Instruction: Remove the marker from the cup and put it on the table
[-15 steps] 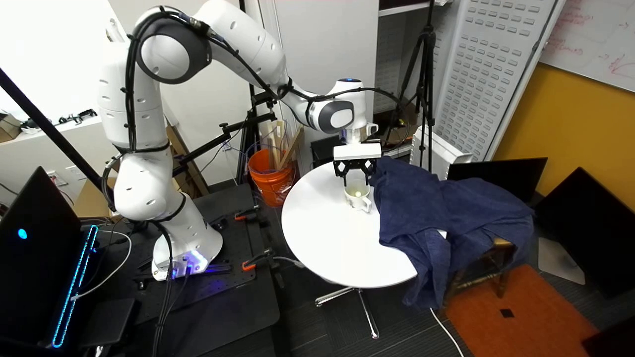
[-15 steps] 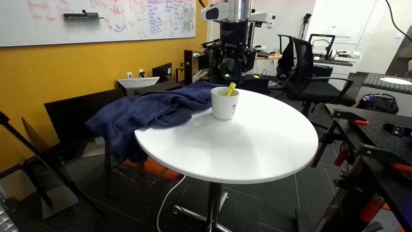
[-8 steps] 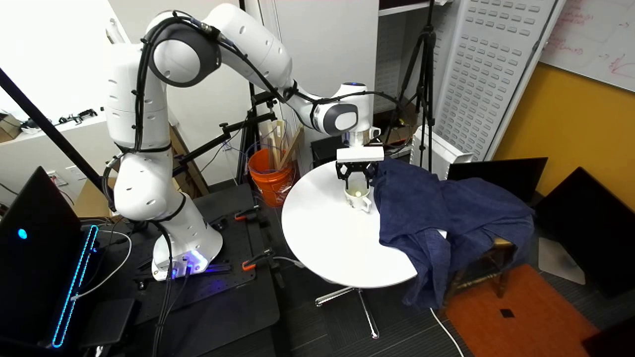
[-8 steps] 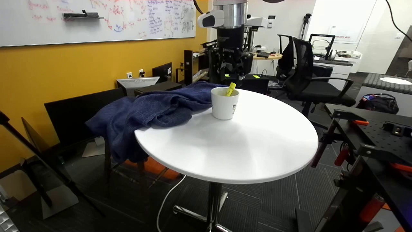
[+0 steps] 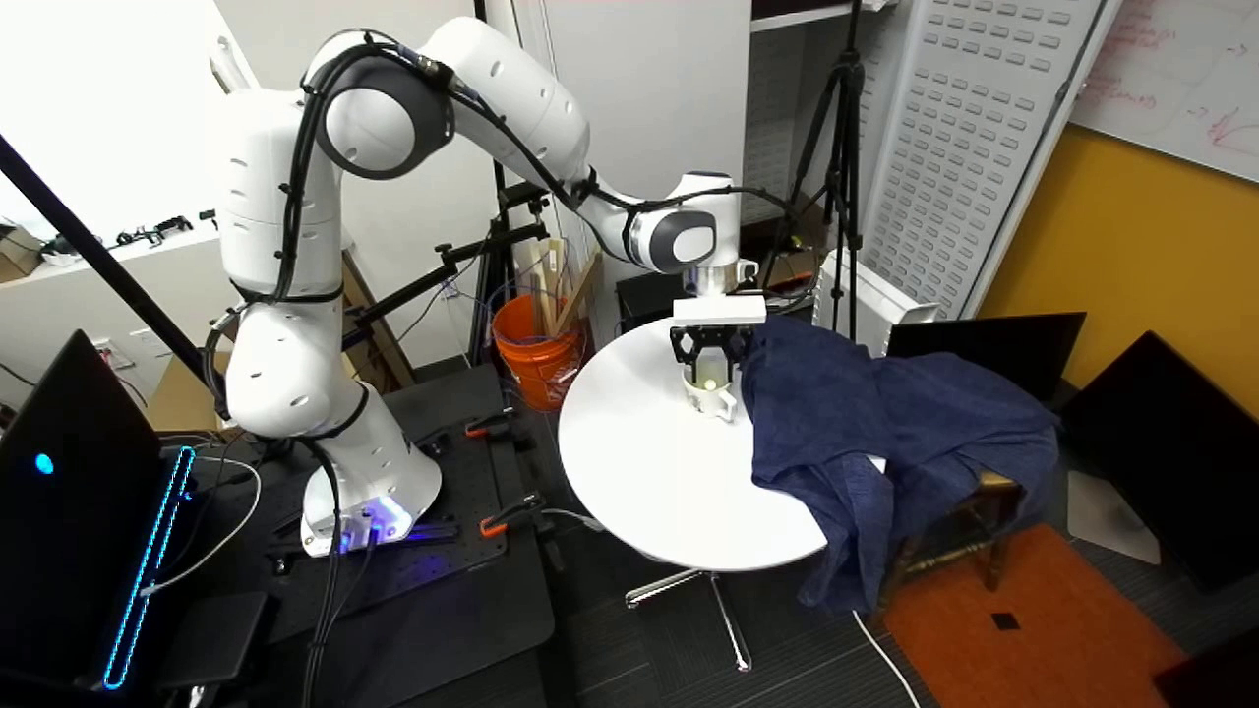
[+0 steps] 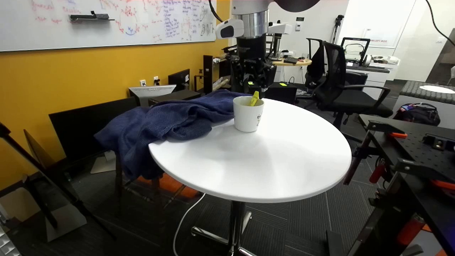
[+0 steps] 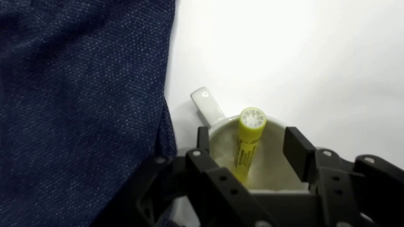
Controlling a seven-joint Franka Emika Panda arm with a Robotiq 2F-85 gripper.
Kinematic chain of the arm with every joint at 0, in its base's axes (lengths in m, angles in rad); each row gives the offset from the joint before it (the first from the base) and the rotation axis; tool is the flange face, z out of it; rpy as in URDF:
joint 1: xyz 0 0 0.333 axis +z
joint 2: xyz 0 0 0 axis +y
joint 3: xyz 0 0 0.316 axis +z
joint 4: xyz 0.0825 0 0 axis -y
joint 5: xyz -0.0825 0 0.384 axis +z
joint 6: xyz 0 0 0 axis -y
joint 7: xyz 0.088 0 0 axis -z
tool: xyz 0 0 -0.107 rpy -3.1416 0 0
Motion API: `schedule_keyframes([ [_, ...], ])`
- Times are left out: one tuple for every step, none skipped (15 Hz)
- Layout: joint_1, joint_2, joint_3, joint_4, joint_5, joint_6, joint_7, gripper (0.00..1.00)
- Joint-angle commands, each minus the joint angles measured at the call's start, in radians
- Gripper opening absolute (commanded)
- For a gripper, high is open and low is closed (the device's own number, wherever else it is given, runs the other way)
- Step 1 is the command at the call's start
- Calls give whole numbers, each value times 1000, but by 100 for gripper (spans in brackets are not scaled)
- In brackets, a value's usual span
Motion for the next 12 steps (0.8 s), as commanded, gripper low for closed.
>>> schedule_keyframes([
  [3, 20, 3, 42, -33, -56, 43, 54],
  [3, 22, 3, 45, -33, -61, 44, 43],
  [3, 23, 3, 46, -34, -66, 44, 38],
  [3, 25, 3, 49, -35, -70, 45, 35],
  [4, 26, 3, 51, -36, -73, 45, 25],
  [4, 27, 3, 52, -37, -74, 47, 23],
  [5, 28, 3, 53, -38, -74, 47, 20],
  [5, 29, 3, 55, -38, -76, 47, 16],
  [6, 29, 2, 56, -39, -78, 49, 19],
  [7, 29, 2, 58, -41, -78, 50, 15],
  [8, 28, 2, 58, -43, -79, 50, 13],
  [9, 26, 2, 57, -45, -79, 51, 11],
])
